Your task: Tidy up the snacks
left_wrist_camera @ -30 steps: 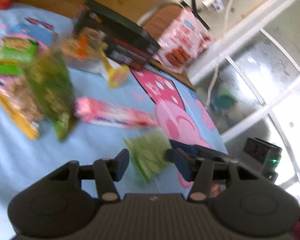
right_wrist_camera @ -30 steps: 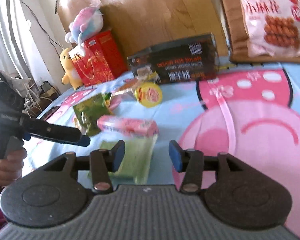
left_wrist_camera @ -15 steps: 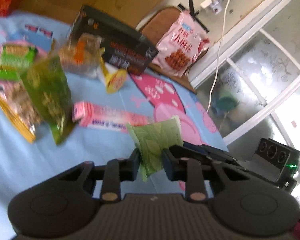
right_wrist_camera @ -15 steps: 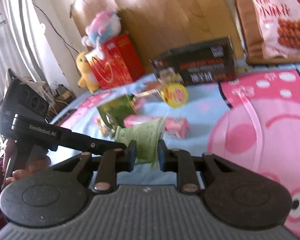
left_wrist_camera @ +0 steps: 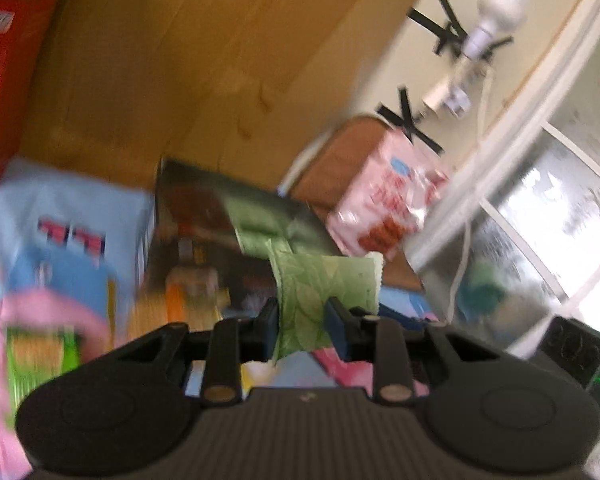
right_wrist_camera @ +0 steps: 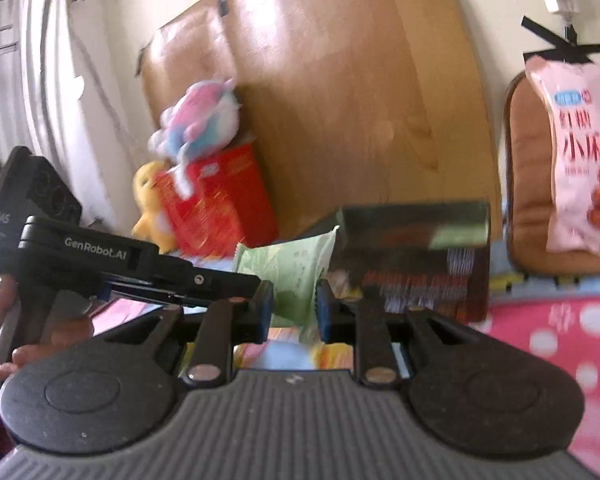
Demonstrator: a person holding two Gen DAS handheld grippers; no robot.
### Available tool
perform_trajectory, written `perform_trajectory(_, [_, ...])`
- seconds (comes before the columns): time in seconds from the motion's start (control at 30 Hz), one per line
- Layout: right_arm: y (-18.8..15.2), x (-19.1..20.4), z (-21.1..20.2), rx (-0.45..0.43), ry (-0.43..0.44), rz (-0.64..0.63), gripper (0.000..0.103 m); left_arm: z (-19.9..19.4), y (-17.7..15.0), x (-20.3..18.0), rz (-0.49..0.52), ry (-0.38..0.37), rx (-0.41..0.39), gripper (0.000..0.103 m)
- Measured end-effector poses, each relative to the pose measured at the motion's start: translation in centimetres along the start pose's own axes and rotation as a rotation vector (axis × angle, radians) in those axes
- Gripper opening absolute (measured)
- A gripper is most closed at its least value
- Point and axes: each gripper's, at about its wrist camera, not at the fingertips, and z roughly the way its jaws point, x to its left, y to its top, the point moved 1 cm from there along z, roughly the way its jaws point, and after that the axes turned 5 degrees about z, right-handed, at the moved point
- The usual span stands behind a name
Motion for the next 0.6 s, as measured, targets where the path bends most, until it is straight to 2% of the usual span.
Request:
perform_trajectory(0.17, [2.6,-2.3,4.9,-0.005,-0.064,0.017,0.025,3.9,3.5,1.7,-0.012,0.062,-0.013,0.026])
perform_trajectory(0.4, [2.9,-4.0,10.1,0.051,-0.125,0.037,0.03,7.3,4.8,4.0,-0.014,0.187,0.001,0.027])
perform_trajectory(0.5, [2.8,-3.7,10.7,0.061,-0.17,0.033,0.044,5.8,4.7,5.2,-0.05,0.144,-0.012,0.031])
perform_trajectory(0.6, [2.8,-3.2,8.8,-0.005,-0.186,0.045,0.055,2.1,4.1,6.0,-0.044,0.136,-0.078,0.036])
